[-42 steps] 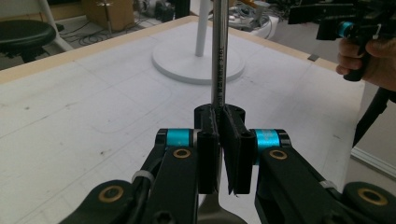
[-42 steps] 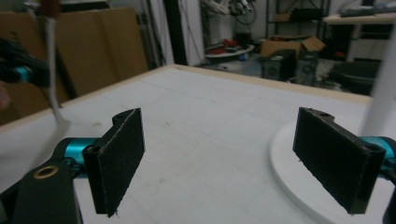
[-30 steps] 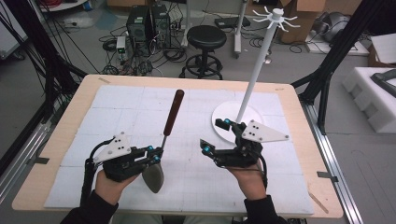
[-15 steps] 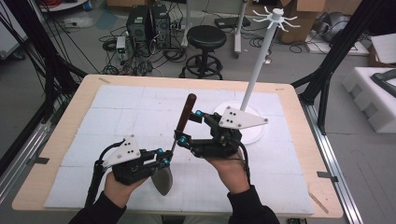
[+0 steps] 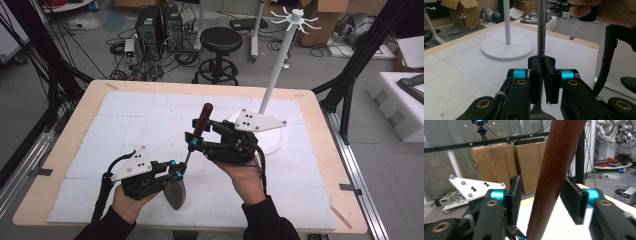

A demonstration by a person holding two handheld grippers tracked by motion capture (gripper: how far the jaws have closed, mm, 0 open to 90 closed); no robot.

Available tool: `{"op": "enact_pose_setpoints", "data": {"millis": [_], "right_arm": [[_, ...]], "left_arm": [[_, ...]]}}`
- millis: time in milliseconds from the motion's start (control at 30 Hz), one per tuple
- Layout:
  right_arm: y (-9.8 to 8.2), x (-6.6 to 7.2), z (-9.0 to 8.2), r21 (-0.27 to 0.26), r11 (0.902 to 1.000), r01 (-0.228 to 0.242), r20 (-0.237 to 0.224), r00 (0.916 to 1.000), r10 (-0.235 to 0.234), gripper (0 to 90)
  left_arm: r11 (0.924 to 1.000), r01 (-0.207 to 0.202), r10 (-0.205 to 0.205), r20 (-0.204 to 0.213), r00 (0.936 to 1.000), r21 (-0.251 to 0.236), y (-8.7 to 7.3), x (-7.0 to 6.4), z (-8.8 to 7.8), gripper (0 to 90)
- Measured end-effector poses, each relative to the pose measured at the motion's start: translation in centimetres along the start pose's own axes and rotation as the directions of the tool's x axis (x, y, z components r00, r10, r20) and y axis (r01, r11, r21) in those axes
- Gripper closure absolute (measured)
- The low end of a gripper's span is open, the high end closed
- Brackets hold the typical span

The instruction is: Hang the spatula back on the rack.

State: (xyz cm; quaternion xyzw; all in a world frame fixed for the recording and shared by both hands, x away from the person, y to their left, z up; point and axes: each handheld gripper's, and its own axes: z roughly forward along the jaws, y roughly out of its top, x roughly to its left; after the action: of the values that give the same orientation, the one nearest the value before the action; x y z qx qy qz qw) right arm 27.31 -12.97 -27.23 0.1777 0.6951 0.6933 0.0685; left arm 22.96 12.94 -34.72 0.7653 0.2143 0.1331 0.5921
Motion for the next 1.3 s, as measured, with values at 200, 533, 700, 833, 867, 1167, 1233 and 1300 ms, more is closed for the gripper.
{"op": "enact_pose_setpoints", "data": {"millis": [200, 533, 700, 833, 867, 1167, 1233, 1300], "right_arm": [[0.1, 0.1, -0.3, 0.004, 1.0, -0.009, -0.005, 0.9999, 0.009, 69.8], [0.3, 0.4, -0.6, -0.018, 0.9978, -0.063, -0.116, 0.9915, 0.061, 73.1], [0.8, 1.1, -0.5, 0.032, 0.9994, -0.008, -0.203, 0.9791, 0.014, 73.1], [0.9, 1.1, -0.3, 0.041, 0.9992, 0.002, -0.294, 0.9559, 0.011, 73.0], [0.9, 1.0, -0.2, 0.039, 0.9992, 0.003, -0.316, 0.9488, 0.009, 73.0], [0.8, 0.9, 0.3, 0.04, 0.9992, 0.0, -0.448, 0.8937, 0.018, 73.0], [0.6, 0.8, 0.3, 0.039, 0.9992, -0.003, -0.455, 0.8904, 0.02, 73.0], [0.5, 0.8, 0.2, 0.039, 0.9992, -0.01, -0.453, 0.8909, 0.026, 73.0]], "left_arm": [[0.9999, -0.008, 0.008, 0.009, 0.9999, -0.007, 0.0, -0.1, 0.1, 83.9], [0.9992, 0.005, 0.0, 0.134, 0.991, -0.039, 0.0, 0.0, -0.1, 81.8], [0.9969, 0.023, -0.006, 0.219, 0.9756, -0.075, 0.1, 0.5, -0.7, 61.8], [0.9947, 0.024, 0.007, 0.301, 0.9537, -0.1, 0.1, 0.6, -0.7, 58.2], [0.9947, 0.028, 0.006, 0.323, 0.9463, -0.099, 0.0, 0.5, -0.6, 58.0], [0.9981, 0.007, 0.02, 0.422, 0.9065, -0.062, -0.6, 0.0, 0.3, 70.3], [0.9982, 0.002, 0.024, 0.43, 0.9026, -0.06, -0.7, 0.0, 0.4, 76.2], [0.9982, 0.009, 0.017, 0.434, 0.9006, -0.059, -0.9, 0.0, 0.5, 82.3]]}}
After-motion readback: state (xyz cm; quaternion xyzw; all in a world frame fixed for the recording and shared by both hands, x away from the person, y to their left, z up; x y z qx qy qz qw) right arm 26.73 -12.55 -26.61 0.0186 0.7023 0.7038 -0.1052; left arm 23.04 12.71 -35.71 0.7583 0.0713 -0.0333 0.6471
